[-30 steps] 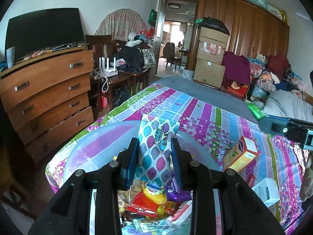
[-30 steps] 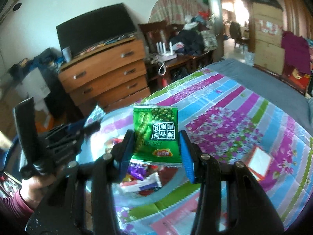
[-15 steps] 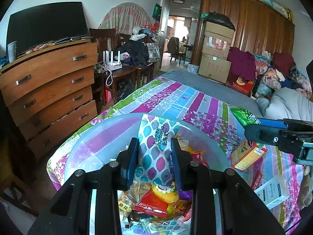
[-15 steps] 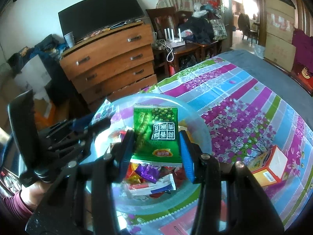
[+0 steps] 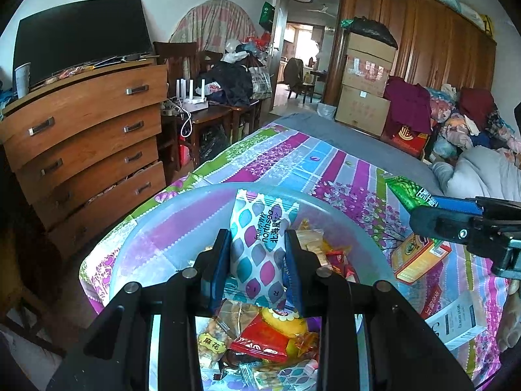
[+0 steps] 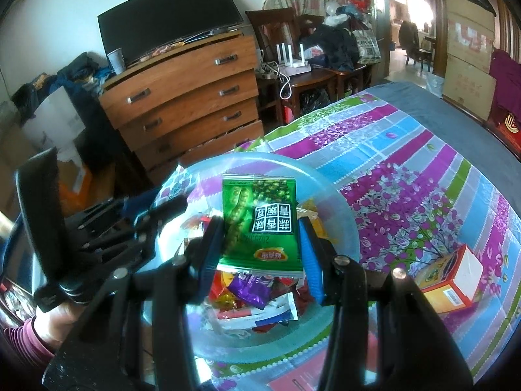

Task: Organize snacks
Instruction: 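Open both tools to drop the packets into the basin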

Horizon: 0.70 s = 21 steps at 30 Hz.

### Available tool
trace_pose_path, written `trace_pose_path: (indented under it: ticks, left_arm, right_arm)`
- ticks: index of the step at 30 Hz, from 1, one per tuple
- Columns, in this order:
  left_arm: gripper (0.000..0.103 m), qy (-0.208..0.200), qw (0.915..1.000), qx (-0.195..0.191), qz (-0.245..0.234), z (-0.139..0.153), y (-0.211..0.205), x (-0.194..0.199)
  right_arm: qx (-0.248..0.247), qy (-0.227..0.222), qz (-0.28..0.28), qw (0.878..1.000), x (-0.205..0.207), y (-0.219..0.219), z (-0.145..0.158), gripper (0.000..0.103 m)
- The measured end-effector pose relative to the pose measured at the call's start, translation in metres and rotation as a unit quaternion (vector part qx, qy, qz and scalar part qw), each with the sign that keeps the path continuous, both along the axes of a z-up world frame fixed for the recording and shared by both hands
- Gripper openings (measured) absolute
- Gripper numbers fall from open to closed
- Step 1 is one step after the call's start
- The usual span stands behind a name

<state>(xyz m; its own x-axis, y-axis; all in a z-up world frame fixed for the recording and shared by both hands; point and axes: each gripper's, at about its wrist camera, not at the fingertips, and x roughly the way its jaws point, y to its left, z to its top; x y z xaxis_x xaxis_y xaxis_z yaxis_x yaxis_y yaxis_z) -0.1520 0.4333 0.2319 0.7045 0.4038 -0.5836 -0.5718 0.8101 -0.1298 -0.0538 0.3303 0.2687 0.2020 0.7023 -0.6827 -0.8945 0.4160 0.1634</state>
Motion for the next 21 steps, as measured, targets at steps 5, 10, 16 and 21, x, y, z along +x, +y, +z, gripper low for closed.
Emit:
trace_pose_path:
  ticks: [5,10,16,21]
  left_arm:
    - [0.033,0.001,1.0000,0.000,0.002,-0.002,0.003,0.000]
    - [0.034,0.004,1.0000,-0.001,0.004,-0.004,0.005,0.000]
    - [0.035,0.012,0.9999,-0.005,0.007,-0.010,0.008,0.001]
    - [0.050,0.017,0.9997,-0.004,0.015,-0.013,0.011,0.002]
  right_arm:
    - [-0.001,-0.001,0.003,1.000,-0.001,0.003,-0.002,0.047]
    - [-0.004,0.001,0.004,1.000,-0.001,0.005,-0.004,0.048]
    - [-0.004,0.005,0.008,1.000,-0.002,0.008,-0.004,0.048]
    - [-0.002,0.006,0.007,1.000,-0.002,0.008,-0.003,0.055]
